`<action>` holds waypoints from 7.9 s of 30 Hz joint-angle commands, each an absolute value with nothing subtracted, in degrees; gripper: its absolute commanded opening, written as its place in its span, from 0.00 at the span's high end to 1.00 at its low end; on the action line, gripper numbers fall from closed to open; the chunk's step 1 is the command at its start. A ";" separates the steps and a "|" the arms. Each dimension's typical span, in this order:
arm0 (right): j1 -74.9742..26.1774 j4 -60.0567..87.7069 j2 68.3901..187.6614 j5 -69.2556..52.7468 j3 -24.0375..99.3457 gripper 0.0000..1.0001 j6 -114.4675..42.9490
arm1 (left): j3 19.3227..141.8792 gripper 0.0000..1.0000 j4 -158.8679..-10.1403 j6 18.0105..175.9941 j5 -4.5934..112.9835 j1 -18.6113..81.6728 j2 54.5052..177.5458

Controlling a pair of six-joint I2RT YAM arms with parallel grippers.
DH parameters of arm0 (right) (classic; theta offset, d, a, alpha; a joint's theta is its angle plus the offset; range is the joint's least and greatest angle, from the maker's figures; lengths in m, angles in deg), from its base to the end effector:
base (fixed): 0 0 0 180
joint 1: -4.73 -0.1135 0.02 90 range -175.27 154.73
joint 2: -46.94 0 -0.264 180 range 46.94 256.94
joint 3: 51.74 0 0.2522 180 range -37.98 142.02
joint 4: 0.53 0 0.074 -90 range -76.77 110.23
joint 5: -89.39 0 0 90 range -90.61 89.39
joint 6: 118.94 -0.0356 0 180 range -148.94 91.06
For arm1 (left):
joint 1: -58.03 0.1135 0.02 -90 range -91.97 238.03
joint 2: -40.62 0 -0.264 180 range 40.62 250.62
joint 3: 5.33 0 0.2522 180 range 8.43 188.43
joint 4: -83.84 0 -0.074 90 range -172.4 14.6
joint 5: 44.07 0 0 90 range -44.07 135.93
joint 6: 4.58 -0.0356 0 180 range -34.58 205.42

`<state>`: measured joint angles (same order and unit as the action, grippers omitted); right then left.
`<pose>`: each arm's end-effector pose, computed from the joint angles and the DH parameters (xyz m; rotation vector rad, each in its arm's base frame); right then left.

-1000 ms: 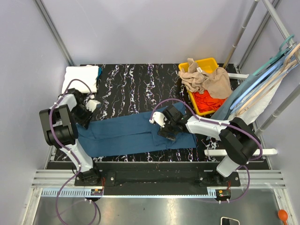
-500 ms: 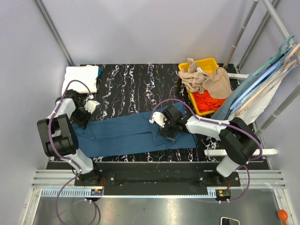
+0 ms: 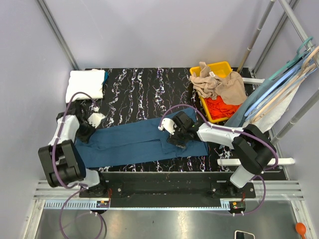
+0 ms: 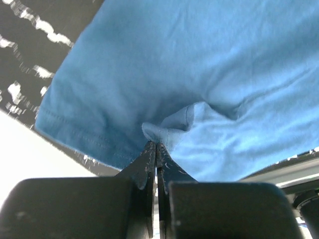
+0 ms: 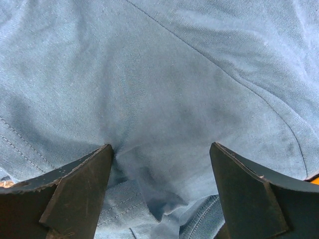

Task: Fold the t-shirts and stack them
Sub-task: Fold the tshirt

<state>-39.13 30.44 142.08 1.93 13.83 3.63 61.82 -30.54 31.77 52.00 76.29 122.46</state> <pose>0.2296 0.2184 0.1566 -1.6123 2.0724 0.0100 0.2337 0.0732 0.2030 0.9070 2.7994 0.0202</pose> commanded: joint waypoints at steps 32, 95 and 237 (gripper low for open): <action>-38.78 37.22 147.24 10.28 13.70 0.07 5.95 | 61.42 0.28 -33.27 29.35 52.16 80.62 107.67; -29.64 36.08 177.80 18.81 57.02 0.00 17.01 | 53.34 0.01 -48.56 17.57 40.75 62.87 126.75; -17.42 -3.20 192.69 -13.10 89.86 0.00 23.44 | 78.31 0.01 -53.48 56.16 25.30 1.78 129.84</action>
<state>-16.94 1.15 206.10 -15.47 96.23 26.45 79.65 -47.72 56.80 32.31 1.80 134.57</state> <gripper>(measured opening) 0.994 0.988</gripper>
